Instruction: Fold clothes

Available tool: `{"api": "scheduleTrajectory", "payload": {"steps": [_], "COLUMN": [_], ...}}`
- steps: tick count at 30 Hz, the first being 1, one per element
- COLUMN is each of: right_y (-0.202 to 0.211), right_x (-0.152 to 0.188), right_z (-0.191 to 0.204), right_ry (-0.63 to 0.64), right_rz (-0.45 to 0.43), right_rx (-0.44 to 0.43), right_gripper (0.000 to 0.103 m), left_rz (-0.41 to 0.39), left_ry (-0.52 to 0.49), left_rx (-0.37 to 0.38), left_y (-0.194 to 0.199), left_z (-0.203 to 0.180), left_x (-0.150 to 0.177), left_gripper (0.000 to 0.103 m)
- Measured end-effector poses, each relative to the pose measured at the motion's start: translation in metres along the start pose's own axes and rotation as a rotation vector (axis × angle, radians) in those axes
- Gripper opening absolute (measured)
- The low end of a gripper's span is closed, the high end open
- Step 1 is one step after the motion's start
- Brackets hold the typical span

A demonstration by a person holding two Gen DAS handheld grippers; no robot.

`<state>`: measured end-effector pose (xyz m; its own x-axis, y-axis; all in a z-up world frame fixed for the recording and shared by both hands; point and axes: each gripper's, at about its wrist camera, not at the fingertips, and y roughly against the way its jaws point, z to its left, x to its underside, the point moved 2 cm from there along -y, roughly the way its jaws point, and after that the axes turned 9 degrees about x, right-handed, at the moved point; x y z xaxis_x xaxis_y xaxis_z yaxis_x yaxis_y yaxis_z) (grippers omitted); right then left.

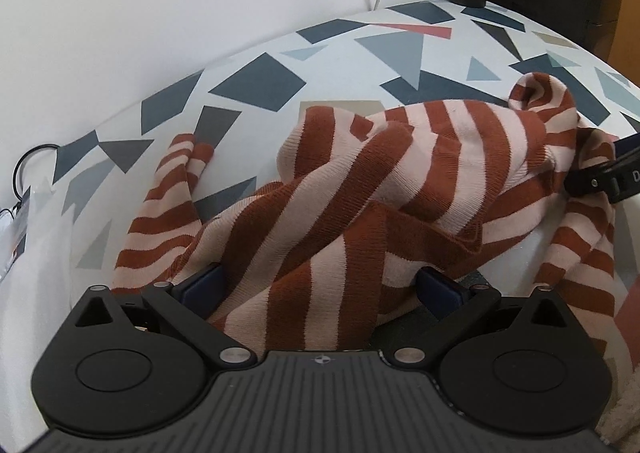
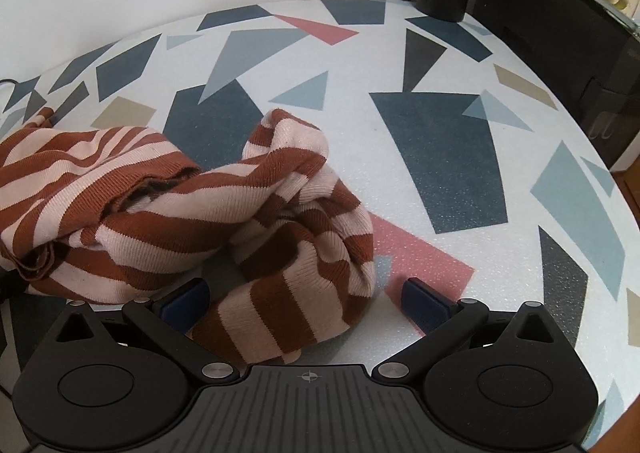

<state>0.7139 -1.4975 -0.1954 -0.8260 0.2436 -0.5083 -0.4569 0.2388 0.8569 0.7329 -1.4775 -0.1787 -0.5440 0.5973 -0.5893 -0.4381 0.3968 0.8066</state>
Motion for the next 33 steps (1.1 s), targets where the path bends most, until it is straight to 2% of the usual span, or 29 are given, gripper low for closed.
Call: {"api": "scheduleTrajectory", "payload": {"steps": [19, 33], "right_y": [-0.0040, -0.0051], "right_x": [-0.0036, -0.0050], "right_z": [0.0046, 0.0047], "right_ry": [0.039, 0.048], "right_rz": [0.018, 0.018], "right_rx": [0.010, 0.010], "right_gripper": [0.102, 0.102], "left_rz": [0.030, -0.018], "left_ry": [-0.013, -0.020], "left_rx": [-0.024, -0.039], "left_y": [-0.0053, -0.0044], "left_z": [-0.0040, -0.0059], "left_x": [-0.0014, 0.0037], "left_gripper": [0.103, 0.103]}}
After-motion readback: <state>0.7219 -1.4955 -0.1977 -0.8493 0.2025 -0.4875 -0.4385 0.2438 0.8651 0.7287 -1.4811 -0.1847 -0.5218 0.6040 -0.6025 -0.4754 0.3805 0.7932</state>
